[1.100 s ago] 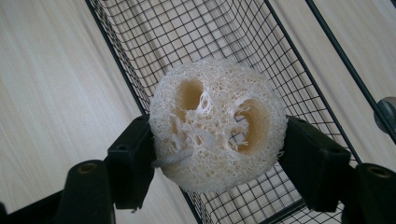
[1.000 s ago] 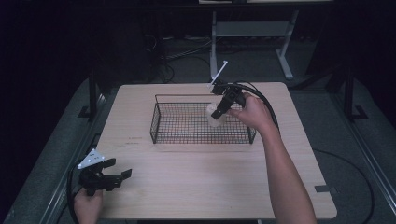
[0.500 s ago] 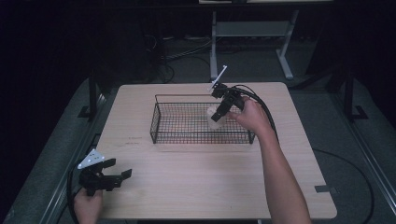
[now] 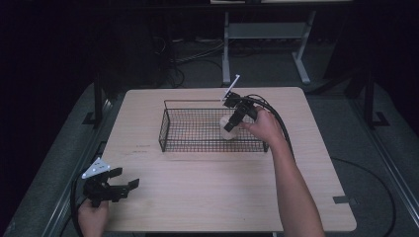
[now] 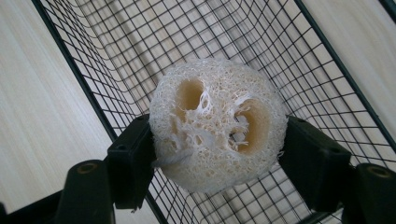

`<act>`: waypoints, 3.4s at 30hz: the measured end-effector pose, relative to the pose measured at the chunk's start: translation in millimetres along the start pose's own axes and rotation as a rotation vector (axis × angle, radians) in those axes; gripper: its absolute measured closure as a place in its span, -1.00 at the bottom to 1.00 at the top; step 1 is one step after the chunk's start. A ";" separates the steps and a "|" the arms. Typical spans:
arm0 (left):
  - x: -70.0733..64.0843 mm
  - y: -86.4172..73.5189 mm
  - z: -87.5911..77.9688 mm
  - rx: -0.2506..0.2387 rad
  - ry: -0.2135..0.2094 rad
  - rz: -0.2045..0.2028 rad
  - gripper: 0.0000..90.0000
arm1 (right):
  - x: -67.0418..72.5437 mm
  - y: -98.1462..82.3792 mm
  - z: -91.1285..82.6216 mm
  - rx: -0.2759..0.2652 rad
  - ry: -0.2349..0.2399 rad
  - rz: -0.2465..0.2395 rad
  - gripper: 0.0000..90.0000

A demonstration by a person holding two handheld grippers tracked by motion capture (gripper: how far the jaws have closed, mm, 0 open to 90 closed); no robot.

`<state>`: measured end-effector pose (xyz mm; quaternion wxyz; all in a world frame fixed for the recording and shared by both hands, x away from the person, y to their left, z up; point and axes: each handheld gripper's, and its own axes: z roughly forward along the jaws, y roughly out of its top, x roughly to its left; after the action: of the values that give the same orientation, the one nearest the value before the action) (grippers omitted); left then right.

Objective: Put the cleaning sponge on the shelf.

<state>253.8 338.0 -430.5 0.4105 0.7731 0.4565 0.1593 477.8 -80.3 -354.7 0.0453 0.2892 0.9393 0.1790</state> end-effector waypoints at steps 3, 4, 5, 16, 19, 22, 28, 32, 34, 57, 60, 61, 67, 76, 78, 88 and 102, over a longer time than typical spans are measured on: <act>-0.3 0.1 0.2 0.001 0.002 0.003 -0.70 | 0.2 0.9 2.4 0.007 -0.001 0.003 -0.33; -0.3 0.1 0.2 0.001 0.002 0.003 -0.70 | 0.2 0.9 2.4 0.007 -0.001 0.003 -0.33; -0.4 0.2 -0.1 0.000 0.002 0.002 -0.70 | 0.0 1.0 3.6 0.007 0.000 0.003 -0.33; -1.5 0.7 0.6 -0.001 0.001 0.005 -0.70 | -4.5 -7.3 14.0 0.008 0.000 0.024 -0.33; -1.1 0.7 0.8 0.000 0.000 0.005 -0.70 | -5.0 -8.2 16.2 0.028 -0.012 0.020 -0.33; -0.7 0.5 0.9 -0.001 0.001 0.003 -0.70 | -4.9 -8.0 16.1 0.021 -0.008 0.019 -0.33; -1.3 0.6 -0.1 -0.001 0.003 0.005 -0.70 | -3.8 -6.7 20.2 0.030 -0.008 0.019 -0.33; -1.0 0.5 -0.7 -0.005 0.002 0.002 -0.70 | -2.2 -5.8 23.8 0.018 0.004 0.024 -0.33; -0.7 0.3 -0.7 -0.004 0.001 -0.002 -0.70 | -2.5 -6.6 27.0 0.018 0.005 0.029 -0.33; -1.3 1.2 1.9 0.001 0.001 -0.006 -0.70 | -5.7 -11.9 31.9 0.003 0.019 0.043 -0.38; -1.3 2.0 2.3 0.001 0.002 -0.001 -0.70 | -5.6 -12.1 32.1 0.006 0.022 0.044 -0.42; -1.4 2.4 2.8 0.000 0.002 0.000 -0.70 | -5.6 -12.4 31.6 0.008 0.026 0.046 -0.46; -1.8 4.0 4.7 0.002 -0.003 0.005 -0.70 | -6.0 -13.8 28.4 -0.001 0.031 0.056 -0.51; -0.2 5.2 6.4 0.000 -0.008 0.006 -0.70 | -3.2 -13.2 26.4 -0.006 0.040 0.052 -0.58; -0.4 4.9 5.8 -0.001 -0.007 0.008 -0.70 | -2.1 -12.4 26.3 -0.006 0.039 0.048 -0.58; 0.4 3.2 1.1 -0.005 0.000 0.007 -0.70 | -4.2 -13.6 18.6 -0.031 0.029 0.063 -0.59; -1.9 4.3 2.3 -0.006 -0.006 0.014 -0.70 | -5.0 -23.2 -2.6 -0.056 0.013 0.071 -0.59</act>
<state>256.7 334.2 -428.4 0.4130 0.7756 0.4494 0.1612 469.2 -101.7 -360.8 0.0408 0.3197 0.9234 0.2084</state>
